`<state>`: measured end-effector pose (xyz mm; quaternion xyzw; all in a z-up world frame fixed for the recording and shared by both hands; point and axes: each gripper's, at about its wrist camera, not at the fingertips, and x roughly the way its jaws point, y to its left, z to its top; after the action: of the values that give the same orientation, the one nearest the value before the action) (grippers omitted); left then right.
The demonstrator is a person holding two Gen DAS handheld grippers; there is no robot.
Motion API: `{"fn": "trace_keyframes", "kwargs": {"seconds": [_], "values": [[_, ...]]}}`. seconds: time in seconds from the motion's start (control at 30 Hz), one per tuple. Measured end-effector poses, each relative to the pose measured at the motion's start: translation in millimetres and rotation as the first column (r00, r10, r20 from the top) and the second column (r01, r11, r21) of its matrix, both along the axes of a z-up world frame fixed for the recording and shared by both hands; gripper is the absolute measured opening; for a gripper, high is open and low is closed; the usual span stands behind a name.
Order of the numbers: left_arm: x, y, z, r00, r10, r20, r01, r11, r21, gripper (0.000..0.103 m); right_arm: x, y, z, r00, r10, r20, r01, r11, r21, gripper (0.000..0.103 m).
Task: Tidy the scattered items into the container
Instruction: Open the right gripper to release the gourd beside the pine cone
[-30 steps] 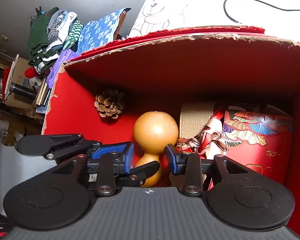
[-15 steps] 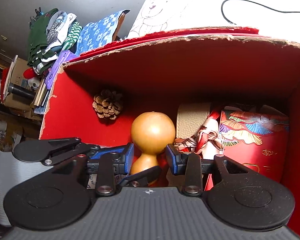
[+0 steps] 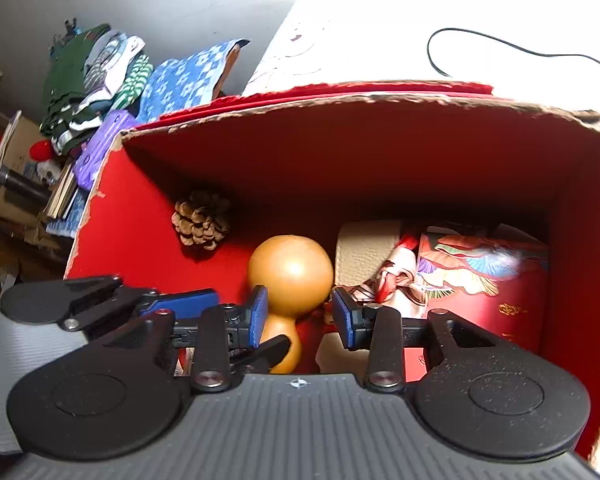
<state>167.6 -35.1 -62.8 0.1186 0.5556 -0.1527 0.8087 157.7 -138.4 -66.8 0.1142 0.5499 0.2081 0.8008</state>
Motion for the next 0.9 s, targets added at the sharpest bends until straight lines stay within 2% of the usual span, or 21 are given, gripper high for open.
{"fn": "trace_keyframes", "kwargs": {"seconds": [0.3, 0.5, 0.67, 0.9], "values": [[-8.3, 4.2, 9.2, 0.999, 0.018, 0.037, -0.018, 1.0, 0.02, 0.061, -18.7, -11.7, 20.5, 0.991, -0.095, 0.098, 0.095, 0.995, 0.008, 0.04], [-18.0, 6.0, 19.0, 0.998, 0.02, 0.065, -0.021, 1.0, 0.01, 0.074, -31.6, -24.3, 34.9, 0.975, -0.174, 0.138, 0.175, 0.985, 0.008, 0.043], [-22.9, 7.4, 23.3, 0.997, 0.04, 0.071, -0.041, 0.999, 0.012, 0.074, -42.1, -31.7, 43.4, 0.959, -0.232, 0.166, 0.238, 0.971, -0.022, 0.043], [-31.7, 10.6, 32.2, 0.99, 0.078, 0.114, -0.082, 0.996, 0.028, 0.073, -59.8, -31.8, 50.1, 0.946, -0.255, 0.199, 0.276, 0.957, -0.084, 0.044]]}}
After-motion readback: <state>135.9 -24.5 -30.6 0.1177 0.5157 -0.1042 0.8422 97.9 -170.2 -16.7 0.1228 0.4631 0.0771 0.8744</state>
